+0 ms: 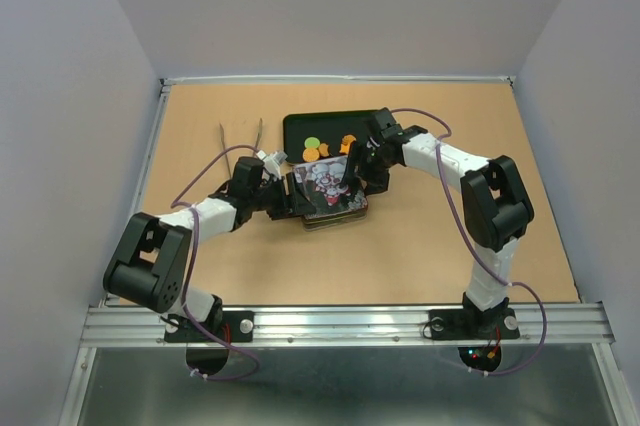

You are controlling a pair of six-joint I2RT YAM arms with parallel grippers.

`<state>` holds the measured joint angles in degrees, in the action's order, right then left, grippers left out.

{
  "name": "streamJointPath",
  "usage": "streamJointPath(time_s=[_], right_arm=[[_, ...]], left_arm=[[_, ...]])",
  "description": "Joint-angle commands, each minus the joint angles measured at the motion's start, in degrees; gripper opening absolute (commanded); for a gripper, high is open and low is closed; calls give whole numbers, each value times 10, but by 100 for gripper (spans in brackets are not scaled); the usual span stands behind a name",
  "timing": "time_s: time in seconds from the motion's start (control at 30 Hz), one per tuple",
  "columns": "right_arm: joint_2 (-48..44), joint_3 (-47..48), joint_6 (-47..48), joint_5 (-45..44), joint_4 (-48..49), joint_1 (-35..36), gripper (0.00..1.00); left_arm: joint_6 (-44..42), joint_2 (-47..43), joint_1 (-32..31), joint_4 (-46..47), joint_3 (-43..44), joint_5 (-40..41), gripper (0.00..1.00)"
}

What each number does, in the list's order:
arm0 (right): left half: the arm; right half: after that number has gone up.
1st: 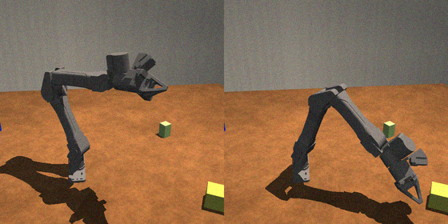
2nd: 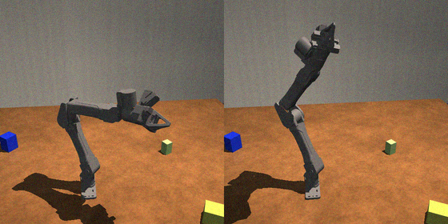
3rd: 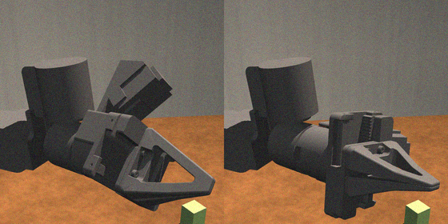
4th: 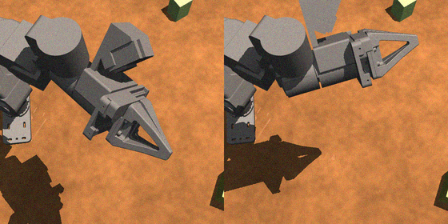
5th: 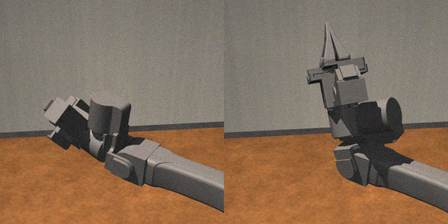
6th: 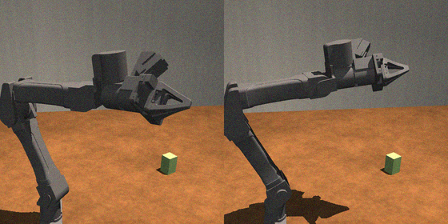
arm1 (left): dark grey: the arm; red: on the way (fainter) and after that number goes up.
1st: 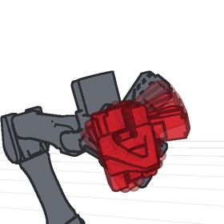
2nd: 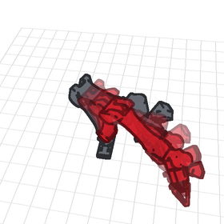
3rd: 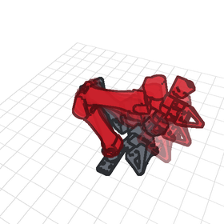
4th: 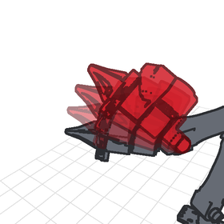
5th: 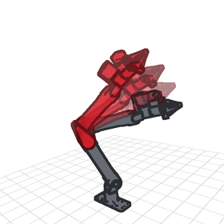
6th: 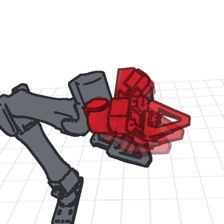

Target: Pack the cookies

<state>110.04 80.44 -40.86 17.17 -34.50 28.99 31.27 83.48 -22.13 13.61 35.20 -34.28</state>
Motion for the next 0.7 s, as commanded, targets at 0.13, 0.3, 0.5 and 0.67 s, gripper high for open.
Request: streamJointPath(time_s=[0.13,0.3,0.5,0.67], right_arm=[[28,-24,-8,61,-2,60,72],[21,-35,-10,60,-2,60,72],[5,-55,-12,50,-2,60,73],[-8,-64,-14,42,-3,61,75]], left_arm=[[5,-36,-28,63,-51,-24,0],[16,-70,-27,70,-81,-18,0],[28,-108,-27,97,-121,-15,0],[28,-158,-26,57,-120,18,0]])
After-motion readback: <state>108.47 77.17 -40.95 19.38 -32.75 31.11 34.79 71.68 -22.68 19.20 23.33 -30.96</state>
